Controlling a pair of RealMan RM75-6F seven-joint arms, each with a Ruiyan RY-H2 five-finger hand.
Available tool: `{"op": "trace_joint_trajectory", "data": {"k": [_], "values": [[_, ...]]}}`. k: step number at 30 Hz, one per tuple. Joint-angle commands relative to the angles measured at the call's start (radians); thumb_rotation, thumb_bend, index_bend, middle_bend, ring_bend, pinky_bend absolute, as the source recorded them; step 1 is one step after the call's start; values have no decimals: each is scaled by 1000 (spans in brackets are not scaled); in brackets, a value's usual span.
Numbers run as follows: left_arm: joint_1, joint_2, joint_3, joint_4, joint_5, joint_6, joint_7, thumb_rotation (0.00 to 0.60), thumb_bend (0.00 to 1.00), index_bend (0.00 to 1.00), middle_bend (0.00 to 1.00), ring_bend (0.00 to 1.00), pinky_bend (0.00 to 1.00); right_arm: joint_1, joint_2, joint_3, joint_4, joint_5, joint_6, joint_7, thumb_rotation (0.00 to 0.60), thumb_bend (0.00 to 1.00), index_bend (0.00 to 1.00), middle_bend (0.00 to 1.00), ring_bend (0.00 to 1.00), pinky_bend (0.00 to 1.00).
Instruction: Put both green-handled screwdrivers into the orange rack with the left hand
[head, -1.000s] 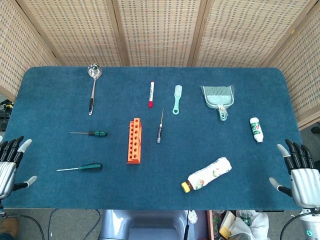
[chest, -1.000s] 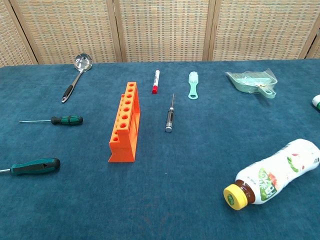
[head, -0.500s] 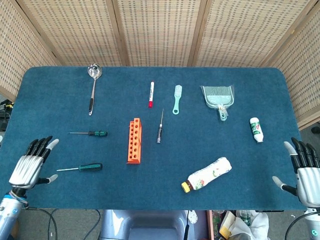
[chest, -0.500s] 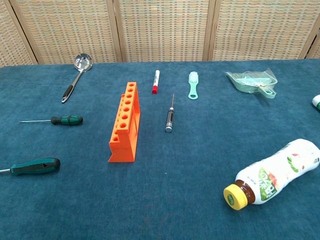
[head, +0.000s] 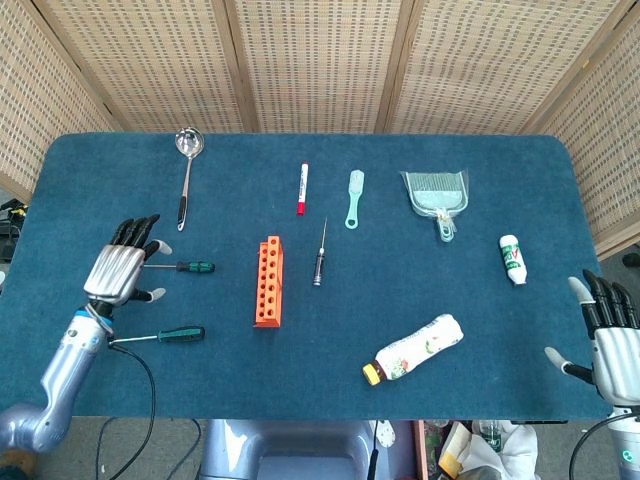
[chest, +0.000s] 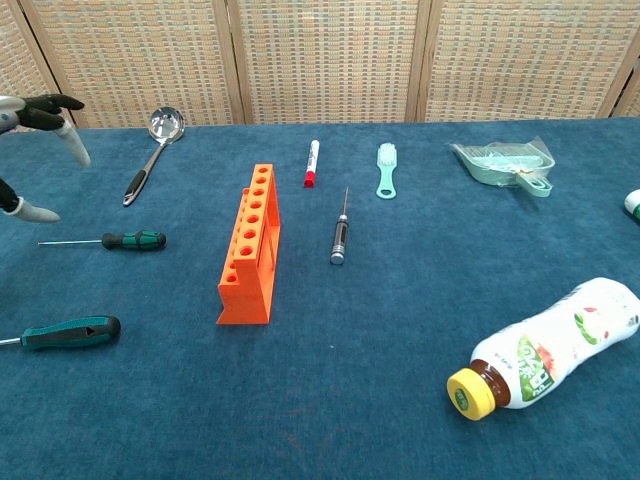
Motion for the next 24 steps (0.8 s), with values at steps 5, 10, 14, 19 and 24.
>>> {"op": "trace_joint_trajectory", "data": {"k": [5, 10, 14, 19, 24], "values": [[-153, -145, -43, 216, -173, -181, 45, 600, 136, 402, 0, 0, 0, 10, -6, 8, 11, 24, -27, 3, 600, 0, 0, 0, 0, 0], [-194, -220, -31, 353, -189, -236, -10, 600, 155, 434, 0, 0, 0, 16, -7, 14, 17, 38, -41, 11, 600, 0, 0, 0, 0, 0], [-209, -252, -17, 411, -188, -247, -24, 600, 160, 462, 0, 0, 0, 19, -7, 18, 21, 47, -50, 17, 600, 0, 0, 0, 0, 0], [-231, -282, -4, 456, -184, -265, -37, 600, 197, 476, 0, 0, 0, 22, -7, 19, 24, 52, -58, 20, 600, 0, 0, 0, 0, 0], [-246, -308, 4, 488, -204, -276, -10, 600, 214, 482, 0, 0, 0, 25, -8, 20, 26, 56, -64, 22, 600, 0, 0, 0, 0, 0]]}}
